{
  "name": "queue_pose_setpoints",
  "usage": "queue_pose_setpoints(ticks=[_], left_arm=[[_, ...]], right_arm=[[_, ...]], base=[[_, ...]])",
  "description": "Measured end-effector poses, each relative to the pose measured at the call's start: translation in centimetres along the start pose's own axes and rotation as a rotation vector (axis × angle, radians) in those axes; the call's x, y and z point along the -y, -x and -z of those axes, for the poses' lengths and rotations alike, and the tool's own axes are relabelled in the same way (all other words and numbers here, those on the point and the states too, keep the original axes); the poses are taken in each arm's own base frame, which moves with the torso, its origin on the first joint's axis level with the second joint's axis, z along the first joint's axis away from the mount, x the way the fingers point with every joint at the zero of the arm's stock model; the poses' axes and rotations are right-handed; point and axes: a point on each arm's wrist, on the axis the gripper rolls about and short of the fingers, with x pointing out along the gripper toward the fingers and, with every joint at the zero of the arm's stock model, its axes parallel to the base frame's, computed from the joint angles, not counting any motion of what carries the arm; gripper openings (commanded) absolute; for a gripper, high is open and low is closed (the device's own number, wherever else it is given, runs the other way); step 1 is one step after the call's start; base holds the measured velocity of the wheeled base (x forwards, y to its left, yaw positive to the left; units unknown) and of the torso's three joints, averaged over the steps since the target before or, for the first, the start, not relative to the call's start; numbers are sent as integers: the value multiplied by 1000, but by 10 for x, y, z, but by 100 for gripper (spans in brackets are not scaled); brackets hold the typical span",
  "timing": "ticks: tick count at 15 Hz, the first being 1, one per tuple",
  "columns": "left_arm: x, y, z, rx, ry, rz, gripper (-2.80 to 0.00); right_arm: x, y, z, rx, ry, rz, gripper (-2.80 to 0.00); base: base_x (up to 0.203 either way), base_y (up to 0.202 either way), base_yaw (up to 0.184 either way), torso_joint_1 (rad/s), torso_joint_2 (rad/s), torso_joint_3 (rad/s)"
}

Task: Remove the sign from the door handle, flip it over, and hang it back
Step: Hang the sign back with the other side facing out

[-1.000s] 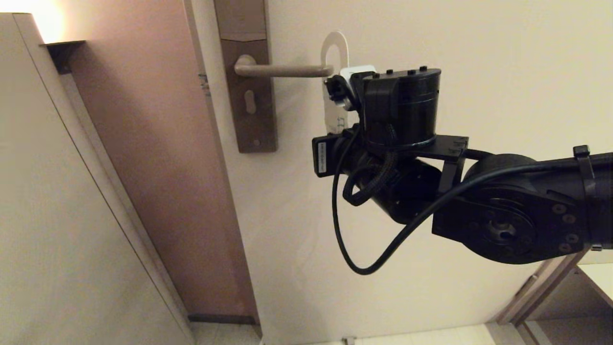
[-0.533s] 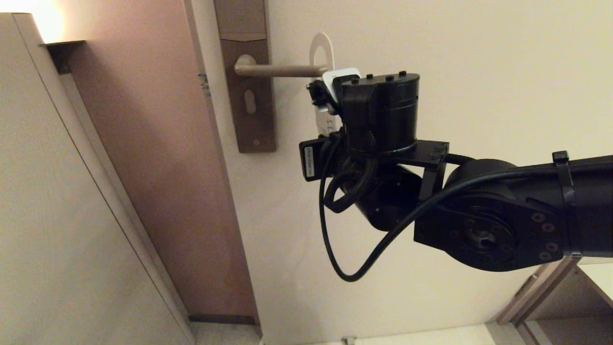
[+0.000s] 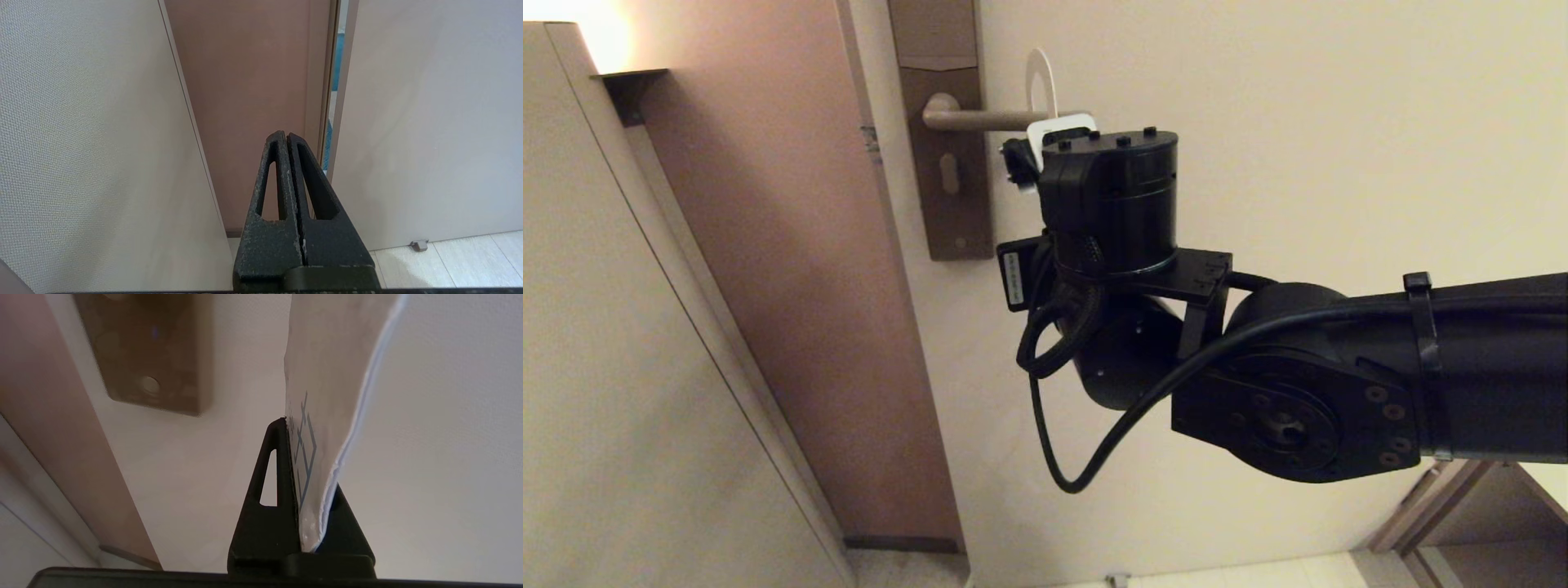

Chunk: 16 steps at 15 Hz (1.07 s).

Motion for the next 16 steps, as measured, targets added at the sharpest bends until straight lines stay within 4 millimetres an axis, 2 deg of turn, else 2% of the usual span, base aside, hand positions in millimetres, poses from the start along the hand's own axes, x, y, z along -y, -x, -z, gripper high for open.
queue_pose_setpoints(ticks=[7,14,15,16], left_arm=[[0,0,0,0,-1,0,-280],[0,0,0,0,0,0,-280],[0,0,0,0,0,0,-280],[0,0,0,0,0,0,-280]], right_arm=[[-35,3,3,19,-2,-8,-280],[-47,-3,11,16,16,-16,-280],[-48,-4,13,13,18,-15,0],[-49,-5,14,11,21,-16,0]], base=[[0,0,0,0,0,0],[0,0,0,0,0,0],[0,0,0,0,0,0],[0,0,0,0,0,0]])
